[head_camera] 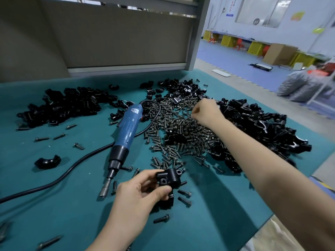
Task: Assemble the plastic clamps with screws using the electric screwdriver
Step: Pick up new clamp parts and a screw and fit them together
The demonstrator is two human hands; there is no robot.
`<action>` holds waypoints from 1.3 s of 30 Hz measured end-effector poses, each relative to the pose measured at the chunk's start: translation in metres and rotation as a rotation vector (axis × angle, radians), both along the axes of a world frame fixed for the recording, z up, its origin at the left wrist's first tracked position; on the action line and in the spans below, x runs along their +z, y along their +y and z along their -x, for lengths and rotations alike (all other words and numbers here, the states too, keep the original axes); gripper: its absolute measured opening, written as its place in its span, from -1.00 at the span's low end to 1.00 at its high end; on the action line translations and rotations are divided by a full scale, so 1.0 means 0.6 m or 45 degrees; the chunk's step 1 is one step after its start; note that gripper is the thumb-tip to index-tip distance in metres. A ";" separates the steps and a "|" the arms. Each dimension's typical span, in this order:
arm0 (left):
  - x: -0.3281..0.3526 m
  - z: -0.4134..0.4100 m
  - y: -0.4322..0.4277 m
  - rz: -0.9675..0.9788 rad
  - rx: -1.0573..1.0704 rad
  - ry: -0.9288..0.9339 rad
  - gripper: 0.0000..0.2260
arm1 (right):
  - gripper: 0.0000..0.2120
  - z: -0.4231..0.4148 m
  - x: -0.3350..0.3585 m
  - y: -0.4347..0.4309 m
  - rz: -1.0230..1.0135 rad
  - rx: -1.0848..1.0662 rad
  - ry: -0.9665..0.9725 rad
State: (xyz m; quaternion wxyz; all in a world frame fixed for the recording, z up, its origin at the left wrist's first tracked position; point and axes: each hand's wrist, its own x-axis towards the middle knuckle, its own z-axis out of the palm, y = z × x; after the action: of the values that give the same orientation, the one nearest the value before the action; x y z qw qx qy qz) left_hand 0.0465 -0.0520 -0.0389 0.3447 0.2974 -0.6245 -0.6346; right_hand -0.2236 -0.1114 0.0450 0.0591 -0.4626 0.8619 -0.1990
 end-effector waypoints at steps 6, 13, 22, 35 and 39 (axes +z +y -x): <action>-0.001 -0.001 0.000 0.029 -0.033 -0.027 -0.71 | -0.83 -0.010 -0.017 -0.010 -0.121 0.002 -0.045; 0.002 -0.002 0.001 0.046 -0.036 -0.014 -0.72 | -0.79 -0.019 -0.014 -0.012 -0.210 -0.018 -0.037; 0.004 -0.002 0.003 0.045 -0.031 -0.030 -0.70 | -0.98 0.002 -0.021 -0.002 -0.078 0.000 -0.232; 0.003 0.004 0.002 0.019 -0.012 0.066 -0.68 | -0.87 -0.171 -0.020 0.191 0.502 0.692 -0.672; 0.007 0.004 0.003 0.028 -0.026 0.083 -0.66 | -0.91 -0.202 -0.054 0.222 0.635 0.725 -0.293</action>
State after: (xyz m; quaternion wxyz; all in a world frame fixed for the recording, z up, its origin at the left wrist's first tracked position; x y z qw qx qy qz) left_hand 0.0444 -0.0503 -0.0350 0.3617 0.2662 -0.6230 -0.6405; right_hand -0.1022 0.0216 0.0125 0.0940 -0.6579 0.6122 -0.4285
